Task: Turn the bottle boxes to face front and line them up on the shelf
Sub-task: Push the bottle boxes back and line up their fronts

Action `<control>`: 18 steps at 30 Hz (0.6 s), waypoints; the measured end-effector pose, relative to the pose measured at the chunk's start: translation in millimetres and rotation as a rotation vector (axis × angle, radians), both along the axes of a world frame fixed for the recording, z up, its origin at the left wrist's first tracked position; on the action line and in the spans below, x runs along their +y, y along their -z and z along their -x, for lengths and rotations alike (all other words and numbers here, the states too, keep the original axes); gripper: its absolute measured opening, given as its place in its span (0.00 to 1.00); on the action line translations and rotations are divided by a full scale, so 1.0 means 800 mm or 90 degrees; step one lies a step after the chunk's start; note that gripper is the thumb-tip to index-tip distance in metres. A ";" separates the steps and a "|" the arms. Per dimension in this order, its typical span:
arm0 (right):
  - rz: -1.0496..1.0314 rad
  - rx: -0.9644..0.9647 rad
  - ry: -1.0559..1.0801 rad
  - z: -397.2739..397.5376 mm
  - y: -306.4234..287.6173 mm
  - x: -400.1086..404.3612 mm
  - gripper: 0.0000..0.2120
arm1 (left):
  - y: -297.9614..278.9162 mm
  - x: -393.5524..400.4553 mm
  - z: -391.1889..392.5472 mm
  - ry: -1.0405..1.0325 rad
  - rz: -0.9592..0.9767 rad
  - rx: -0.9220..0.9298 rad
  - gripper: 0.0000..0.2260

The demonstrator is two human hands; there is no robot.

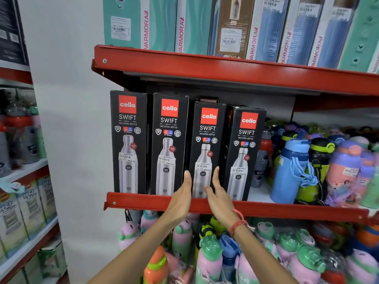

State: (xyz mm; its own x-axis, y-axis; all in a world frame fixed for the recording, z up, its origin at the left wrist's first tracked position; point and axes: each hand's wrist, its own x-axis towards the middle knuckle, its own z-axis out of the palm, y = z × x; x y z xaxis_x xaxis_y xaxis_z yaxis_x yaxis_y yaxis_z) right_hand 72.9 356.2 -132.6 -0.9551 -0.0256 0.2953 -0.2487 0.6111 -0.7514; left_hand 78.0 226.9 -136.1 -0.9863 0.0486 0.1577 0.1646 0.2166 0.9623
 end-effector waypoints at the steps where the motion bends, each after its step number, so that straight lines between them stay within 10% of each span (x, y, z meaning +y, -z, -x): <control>1: -0.003 0.000 -0.002 -0.001 -0.001 0.001 0.31 | -0.003 -0.001 -0.002 -0.001 0.004 -0.002 0.49; 10: 0.131 0.270 0.248 -0.007 -0.011 0.047 0.18 | -0.009 0.058 -0.029 -0.174 0.111 0.320 0.24; 18: 0.152 0.031 0.063 0.009 0.003 0.108 0.32 | -0.013 0.114 -0.025 0.083 0.074 0.073 0.33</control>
State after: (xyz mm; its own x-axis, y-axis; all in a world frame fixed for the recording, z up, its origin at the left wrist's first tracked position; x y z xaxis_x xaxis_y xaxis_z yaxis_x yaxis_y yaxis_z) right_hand 65.8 442.6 -134.6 -0.9340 0.1437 0.3271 -0.2353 0.4414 -0.8659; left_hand 98.1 318.2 -125.5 -0.9463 0.1987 0.2550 0.3058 0.2943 0.9055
